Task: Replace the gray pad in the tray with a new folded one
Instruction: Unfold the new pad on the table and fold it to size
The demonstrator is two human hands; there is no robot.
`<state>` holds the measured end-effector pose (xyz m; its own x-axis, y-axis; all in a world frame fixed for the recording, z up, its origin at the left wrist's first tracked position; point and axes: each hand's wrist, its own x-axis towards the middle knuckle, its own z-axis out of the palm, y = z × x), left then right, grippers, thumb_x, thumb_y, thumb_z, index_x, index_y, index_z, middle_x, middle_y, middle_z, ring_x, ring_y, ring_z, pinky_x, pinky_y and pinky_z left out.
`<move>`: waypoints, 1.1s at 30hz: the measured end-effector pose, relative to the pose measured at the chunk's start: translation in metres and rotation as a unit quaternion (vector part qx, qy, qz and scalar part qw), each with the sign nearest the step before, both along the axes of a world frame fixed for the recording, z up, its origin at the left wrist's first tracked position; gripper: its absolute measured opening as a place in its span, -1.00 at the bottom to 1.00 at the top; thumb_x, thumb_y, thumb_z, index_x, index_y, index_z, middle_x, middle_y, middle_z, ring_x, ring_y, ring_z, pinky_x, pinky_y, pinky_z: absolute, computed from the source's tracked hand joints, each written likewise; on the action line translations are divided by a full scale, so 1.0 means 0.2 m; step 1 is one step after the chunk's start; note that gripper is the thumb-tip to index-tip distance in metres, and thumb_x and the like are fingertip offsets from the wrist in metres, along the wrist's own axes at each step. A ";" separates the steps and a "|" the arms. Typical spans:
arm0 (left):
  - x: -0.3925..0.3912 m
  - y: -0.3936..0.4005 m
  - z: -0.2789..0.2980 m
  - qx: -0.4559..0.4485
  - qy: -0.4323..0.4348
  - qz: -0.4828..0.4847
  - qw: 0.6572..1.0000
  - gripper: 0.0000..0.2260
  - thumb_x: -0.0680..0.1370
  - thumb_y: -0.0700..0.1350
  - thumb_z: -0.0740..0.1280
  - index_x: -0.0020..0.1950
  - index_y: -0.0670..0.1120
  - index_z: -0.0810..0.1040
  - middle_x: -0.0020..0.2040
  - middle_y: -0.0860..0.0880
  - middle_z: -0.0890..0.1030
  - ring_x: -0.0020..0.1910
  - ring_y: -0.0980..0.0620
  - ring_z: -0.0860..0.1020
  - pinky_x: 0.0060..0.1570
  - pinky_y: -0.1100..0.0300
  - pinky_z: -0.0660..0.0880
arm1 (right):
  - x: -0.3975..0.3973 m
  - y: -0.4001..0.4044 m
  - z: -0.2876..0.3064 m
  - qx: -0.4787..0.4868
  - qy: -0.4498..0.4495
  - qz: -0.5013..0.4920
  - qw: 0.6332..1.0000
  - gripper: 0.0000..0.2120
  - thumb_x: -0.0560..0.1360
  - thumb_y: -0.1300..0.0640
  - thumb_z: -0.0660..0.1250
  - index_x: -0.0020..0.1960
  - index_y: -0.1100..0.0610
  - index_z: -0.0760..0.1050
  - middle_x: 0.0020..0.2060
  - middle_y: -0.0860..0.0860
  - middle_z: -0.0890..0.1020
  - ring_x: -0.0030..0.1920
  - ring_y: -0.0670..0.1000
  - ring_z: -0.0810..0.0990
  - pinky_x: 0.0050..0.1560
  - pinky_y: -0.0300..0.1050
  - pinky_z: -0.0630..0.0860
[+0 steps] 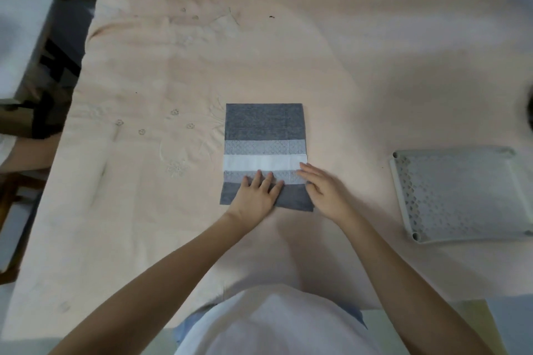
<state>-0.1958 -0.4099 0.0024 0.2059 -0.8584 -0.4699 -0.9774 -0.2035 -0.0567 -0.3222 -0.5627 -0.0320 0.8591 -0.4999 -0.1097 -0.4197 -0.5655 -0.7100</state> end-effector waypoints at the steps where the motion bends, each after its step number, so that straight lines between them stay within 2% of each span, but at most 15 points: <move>1: 0.01 -0.01 0.03 -0.004 0.013 0.006 1.000 -0.50 0.65 -0.20 0.01 0.55 -0.12 -0.11 0.55 -0.20 -0.01 0.51 -0.26 0.02 0.41 -0.14 0.13 | 0.01 0.00 0.03 0.089 -0.031 -0.059 0.994 -0.68 0.56 0.35 0.15 0.26 0.25 0.51 0.34 0.12 0.46 0.37 0.04 0.38 0.42 -0.14 0.22; 3: 0.05 -0.01 0.07 -0.021 0.070 0.033 0.997 -0.50 0.63 -0.21 0.05 0.55 -0.09 -0.03 0.55 -0.12 0.07 0.51 -0.18 0.08 0.40 -0.05 0.19 | 0.00 -0.01 0.09 0.233 -0.088 -0.197 0.948 -0.71 0.57 0.34 0.15 0.25 0.25 0.49 0.29 0.12 0.49 0.32 0.02 0.43 0.41 -0.05 0.28; 5: 0.08 -0.01 0.11 -0.061 0.170 0.092 0.979 -0.52 0.61 -0.23 0.10 0.53 -0.06 0.12 0.50 -0.08 0.23 0.45 -0.11 0.25 0.33 0.05 0.29 | -0.02 -0.04 0.13 0.323 -0.125 -0.282 0.895 -0.70 0.57 0.19 0.15 0.27 0.19 0.46 0.22 0.08 0.54 0.24 -0.01 0.50 0.31 -0.05 0.40; 8: 0.12 0.00 0.18 -0.114 0.340 0.226 0.906 -0.60 0.61 -0.25 0.11 0.44 -0.05 0.33 0.34 -0.07 0.46 0.28 -0.09 0.45 0.18 0.21 0.34 | -0.05 -0.10 0.16 0.402 -0.135 -0.327 0.845 -0.68 0.55 0.13 0.13 0.25 0.17 0.45 0.14 0.12 0.59 0.10 -0.04 0.59 0.17 -0.09 0.49; 11: 0.13 0.00 0.26 -0.143 0.516 0.378 0.755 -0.72 0.62 -0.25 0.16 0.29 -0.11 0.50 0.15 -0.08 0.59 0.08 0.00 0.55 0.08 0.21 0.43 | -0.08 -0.13 0.16 0.451 -0.130 -0.350 0.810 -0.72 0.59 0.16 0.08 0.20 0.18 0.47 0.13 0.16 0.58 0.07 0.02 0.59 0.12 -0.05 0.51; 14: 0.13 0.01 0.36 -0.107 0.688 0.476 0.537 -0.81 0.57 -0.28 0.25 0.16 -0.14 0.53 0.00 -0.07 0.64 -0.06 0.00 0.63 -0.02 0.13 0.58 | -0.10 -0.14 0.16 0.521 -0.137 -0.357 0.763 -0.68 0.60 0.08 0.06 0.22 0.21 0.44 0.13 0.19 0.56 0.09 0.09 0.58 0.07 -0.04 0.52; 15: 0.14 0.01 0.38 -0.102 0.725 0.476 0.487 -0.80 0.56 -0.28 0.26 0.17 -0.16 0.53 0.02 -0.09 0.65 -0.03 -0.03 0.64 0.00 0.11 0.59 | -0.10 -0.14 0.17 0.546 -0.138 -0.355 0.746 -0.68 0.60 0.06 0.06 0.20 0.21 0.44 0.13 0.20 0.56 0.09 0.12 0.58 0.09 -0.02 0.53; 18: 0.11 0.00 0.42 -0.108 0.797 0.444 0.394 -0.77 0.52 -0.28 0.30 0.18 -0.21 0.52 0.05 -0.13 0.64 0.02 -0.05 0.63 0.05 0.09 0.58 | -0.12 -0.10 0.18 0.595 -0.115 -0.361 0.709 -0.63 0.52 0.00 0.18 0.19 0.23 0.46 0.06 0.22 0.61 0.03 0.14 0.63 0.09 0.02 0.56; 21: 0.07 -0.03 0.45 -0.132 0.840 0.427 0.308 -0.74 0.48 -0.25 0.27 0.14 -0.22 0.56 0.04 -0.14 0.64 0.00 -0.06 0.64 0.02 0.08 0.59 | -0.16 -0.06 0.18 0.630 -0.067 -0.333 0.699 -0.30 0.45 -0.21 0.25 0.38 0.29 0.35 0.20 0.20 0.51 0.15 0.15 0.52 0.12 0.02 0.48; 22: 0.06 -0.03 0.44 -0.141 0.848 0.423 0.285 -0.75 0.48 -0.25 0.26 0.11 -0.23 0.61 0.04 -0.15 0.65 0.00 -0.06 0.64 0.01 0.07 0.59 | -0.18 -0.04 0.20 0.639 -0.057 -0.311 0.701 -0.31 0.47 -0.25 0.22 0.38 0.25 0.37 0.21 0.18 0.51 0.15 0.13 0.51 0.12 -0.01 0.45; 24: 0.06 -0.01 0.43 -0.155 0.861 0.414 0.250 -0.78 0.44 -0.27 0.34 0.05 -0.23 0.67 0.04 -0.16 0.65 0.01 -0.07 0.64 0.02 0.06 0.59 | -0.18 -0.02 0.21 0.641 -0.047 -0.281 0.713 -0.52 0.54 -0.23 0.13 0.16 0.12 0.54 0.02 0.11 0.67 -0.08 0.04 0.67 -0.14 -0.15 0.57; 26: 0.06 0.03 0.39 -0.165 0.867 0.411 0.228 -0.68 0.31 -0.27 0.51 0.05 -0.25 0.66 0.06 -0.18 0.65 0.02 -0.10 0.64 0.02 0.02 0.59 | -0.19 0.03 0.22 0.663 -0.060 -0.276 0.693 -0.49 0.50 -0.27 0.14 -0.12 0.12 0.63 -0.30 0.08 0.69 -0.38 0.01 0.67 -0.44 -0.27 0.53; 29: 0.11 0.13 0.29 -0.161 0.851 0.441 0.237 -0.52 0.17 -0.23 0.62 0.06 -0.25 0.66 0.05 -0.19 0.65 0.00 -0.12 0.65 -0.02 0.00 0.60 | -0.20 0.05 0.18 0.698 -0.091 -0.237 0.670 -0.43 0.24 -0.30 0.46 -0.01 0.15 0.67 -0.10 0.11 0.69 -0.14 0.09 0.68 -0.19 -0.11 0.60; 31: 0.16 0.24 0.20 -0.148 0.828 0.479 0.251 -0.50 0.22 -0.21 0.59 0.13 -0.24 0.61 0.04 -0.18 0.65 -0.01 -0.13 0.65 -0.07 0.00 0.61 | -0.21 0.03 0.15 0.694 -0.076 -0.220 0.681 -0.39 0.13 -0.08 0.62 0.09 0.17 0.62 -0.01 0.13 0.67 -0.02 0.12 0.66 -0.09 0.00 0.60; 33: 0.22 0.36 0.12 -0.130 0.793 0.521 0.288 -0.53 0.35 -0.18 0.50 0.22 -0.23 0.50 0.05 -0.17 0.64 -0.01 -0.12 0.64 -0.07 0.00 0.60 | -0.22 0.01 0.13 0.656 -0.021 -0.219 0.722 -0.46 0.24 0.15 0.57 0.18 0.21 0.54 0.02 0.15 0.66 0.03 0.14 0.63 0.00 0.07 0.55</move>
<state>-0.1528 -0.3385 0.0264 0.1183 -0.7668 -0.6308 0.8672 -0.2297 0.4419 -0.3663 -0.5605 -0.0050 0.6664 -0.2137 -0.7143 -0.3173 0.7857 -0.5311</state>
